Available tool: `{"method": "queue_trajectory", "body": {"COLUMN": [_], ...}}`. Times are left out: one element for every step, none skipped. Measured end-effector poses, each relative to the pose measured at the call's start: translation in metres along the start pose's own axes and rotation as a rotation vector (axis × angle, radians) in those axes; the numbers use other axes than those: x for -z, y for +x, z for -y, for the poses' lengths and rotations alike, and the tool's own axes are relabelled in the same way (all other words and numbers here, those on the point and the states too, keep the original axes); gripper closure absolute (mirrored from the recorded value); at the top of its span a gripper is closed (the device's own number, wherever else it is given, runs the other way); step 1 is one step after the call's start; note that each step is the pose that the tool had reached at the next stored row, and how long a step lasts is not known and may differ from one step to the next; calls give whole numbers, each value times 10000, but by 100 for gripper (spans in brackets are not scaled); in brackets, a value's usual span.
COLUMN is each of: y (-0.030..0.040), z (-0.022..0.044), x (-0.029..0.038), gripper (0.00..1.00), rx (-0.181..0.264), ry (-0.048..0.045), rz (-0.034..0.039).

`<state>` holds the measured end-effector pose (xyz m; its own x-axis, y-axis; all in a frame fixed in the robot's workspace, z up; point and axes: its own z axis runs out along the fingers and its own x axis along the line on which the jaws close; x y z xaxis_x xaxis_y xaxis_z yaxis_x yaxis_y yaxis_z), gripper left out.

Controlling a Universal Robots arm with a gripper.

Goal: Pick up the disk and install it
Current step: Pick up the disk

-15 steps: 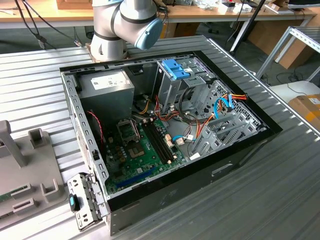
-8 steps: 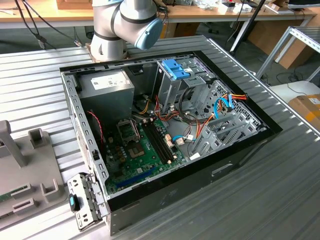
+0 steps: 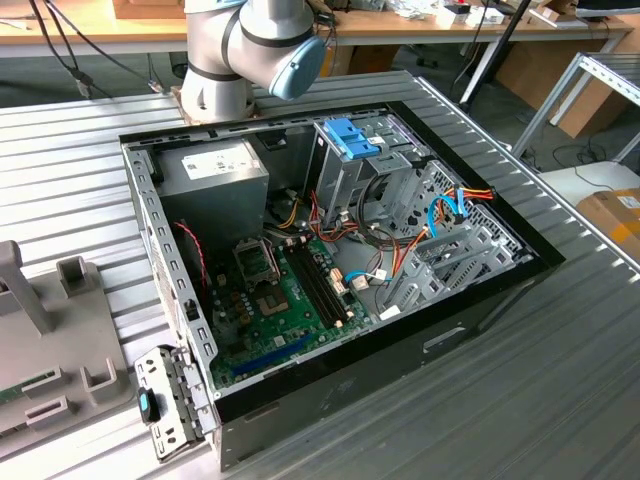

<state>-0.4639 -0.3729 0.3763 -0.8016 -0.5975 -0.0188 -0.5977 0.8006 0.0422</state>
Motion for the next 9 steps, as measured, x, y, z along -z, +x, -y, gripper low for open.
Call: {"method": "queue_trajectory", "body": {"y": [0,0,0,0,0,0,0,0,0], "z": [0,0,0,0,0,0,0,0,0], "x": [0,0,0,0,0,0,0,0,0], "gripper": [89,89,89,89,89,89,89,89,89], "rx": [19,46,76,124,151,162,176,192,204], "ry": [-1,-1,-2,-3,-3,-4,-3,-4,-4], "rz": [-1,-2,-3,-6,-7,-7,-8,-9,-9]}}
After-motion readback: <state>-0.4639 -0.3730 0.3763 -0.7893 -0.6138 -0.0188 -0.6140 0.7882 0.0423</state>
